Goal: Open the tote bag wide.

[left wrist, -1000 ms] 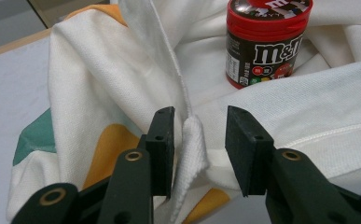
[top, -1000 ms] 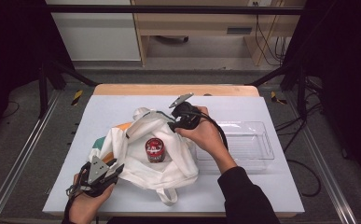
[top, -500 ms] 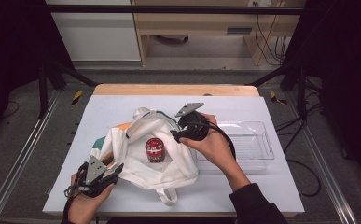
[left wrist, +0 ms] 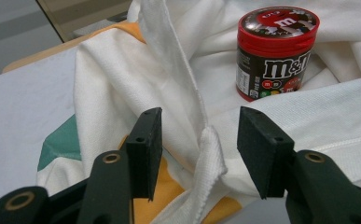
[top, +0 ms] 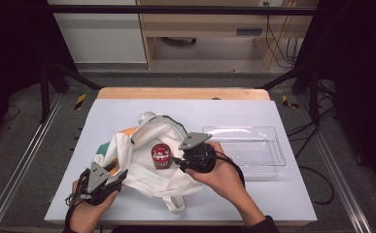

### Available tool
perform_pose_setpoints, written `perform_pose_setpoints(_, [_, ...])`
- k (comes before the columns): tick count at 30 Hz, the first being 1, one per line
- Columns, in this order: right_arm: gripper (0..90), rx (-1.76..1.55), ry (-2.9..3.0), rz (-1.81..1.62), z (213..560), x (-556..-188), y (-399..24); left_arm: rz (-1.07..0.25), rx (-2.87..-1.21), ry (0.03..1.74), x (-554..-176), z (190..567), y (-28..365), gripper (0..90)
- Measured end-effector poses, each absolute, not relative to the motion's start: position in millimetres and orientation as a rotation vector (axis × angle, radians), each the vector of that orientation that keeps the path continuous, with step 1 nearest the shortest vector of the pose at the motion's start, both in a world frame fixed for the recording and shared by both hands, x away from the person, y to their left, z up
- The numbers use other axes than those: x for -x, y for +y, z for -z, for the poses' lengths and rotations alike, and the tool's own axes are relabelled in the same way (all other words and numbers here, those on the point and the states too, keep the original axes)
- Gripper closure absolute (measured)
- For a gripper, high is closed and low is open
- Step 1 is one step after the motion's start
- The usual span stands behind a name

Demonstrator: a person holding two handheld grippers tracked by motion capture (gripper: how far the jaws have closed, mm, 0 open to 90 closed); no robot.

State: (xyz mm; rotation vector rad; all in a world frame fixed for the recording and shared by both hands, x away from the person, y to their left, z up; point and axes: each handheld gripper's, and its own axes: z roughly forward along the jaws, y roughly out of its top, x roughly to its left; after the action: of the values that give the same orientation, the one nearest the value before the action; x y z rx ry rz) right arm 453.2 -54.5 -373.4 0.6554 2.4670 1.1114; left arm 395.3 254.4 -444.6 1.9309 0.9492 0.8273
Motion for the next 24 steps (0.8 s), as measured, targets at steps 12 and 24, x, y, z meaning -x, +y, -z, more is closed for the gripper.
perform_pose_setpoints(12, [61.3, -0.596, 2.538, -1.149, 391, -436, -43, -0.842, -1.931, 0.952, -396, 444, 254, 50.9])
perform_pose_setpoints(24, [57.8, -0.528, 2.685, -1.005, 427, -432, -1, -1.028, -2.060, 0.736, -403, 429, 268, 51.2])
